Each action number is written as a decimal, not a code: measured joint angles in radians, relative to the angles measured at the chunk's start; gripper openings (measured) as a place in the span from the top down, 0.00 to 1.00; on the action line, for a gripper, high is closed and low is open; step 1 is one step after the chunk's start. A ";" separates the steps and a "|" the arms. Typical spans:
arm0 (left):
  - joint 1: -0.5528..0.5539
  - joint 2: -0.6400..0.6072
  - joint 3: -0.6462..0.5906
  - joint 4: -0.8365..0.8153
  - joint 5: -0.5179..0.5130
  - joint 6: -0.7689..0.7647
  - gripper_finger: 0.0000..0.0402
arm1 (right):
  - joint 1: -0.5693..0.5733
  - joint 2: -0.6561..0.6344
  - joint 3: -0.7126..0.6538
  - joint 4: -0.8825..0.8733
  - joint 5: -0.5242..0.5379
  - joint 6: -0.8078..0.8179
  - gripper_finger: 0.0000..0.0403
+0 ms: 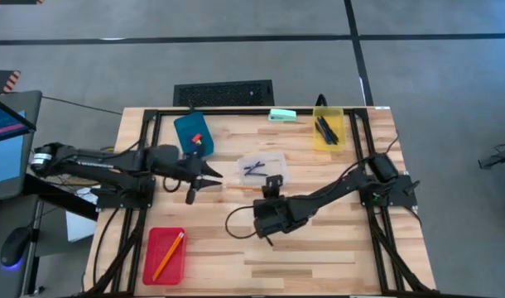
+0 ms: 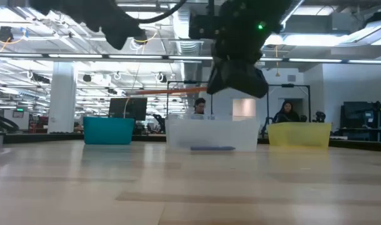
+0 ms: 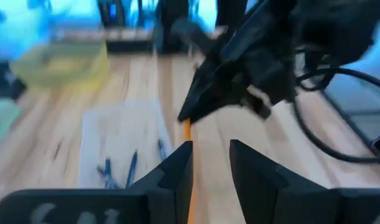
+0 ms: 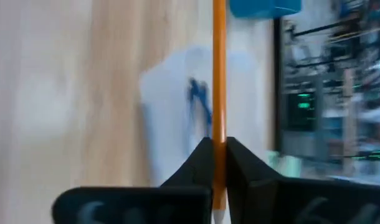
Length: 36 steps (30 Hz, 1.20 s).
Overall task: Sort crayons/erasers/pens/pencils in bins
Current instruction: Put the yellow pencil into the red bin
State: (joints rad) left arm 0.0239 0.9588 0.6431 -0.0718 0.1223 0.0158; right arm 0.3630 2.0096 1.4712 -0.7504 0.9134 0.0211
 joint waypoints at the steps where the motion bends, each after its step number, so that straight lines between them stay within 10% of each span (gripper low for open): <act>1: -0.005 -0.028 -0.039 0.051 0.000 0.000 0.77 | 0.000 -0.017 -0.026 0.013 -0.001 0.024 0.94; 11: -0.010 -0.137 -0.253 0.499 0.029 0.004 0.83 | 0.008 -0.245 -0.300 0.370 -0.066 0.082 0.94; 23: -0.010 -0.156 -0.254 0.592 -0.033 0.004 0.62 | -0.090 -0.440 -0.631 1.079 -0.414 0.060 0.95; 36: 0.012 -0.138 -0.253 0.787 -0.054 -0.075 0.57 | -0.201 -0.435 -0.660 1.494 -0.632 0.049 0.95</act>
State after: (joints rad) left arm 0.0364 0.8204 0.3901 0.7154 0.0678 -0.0592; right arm 0.1621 1.5749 0.8112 0.7434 0.2817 0.0705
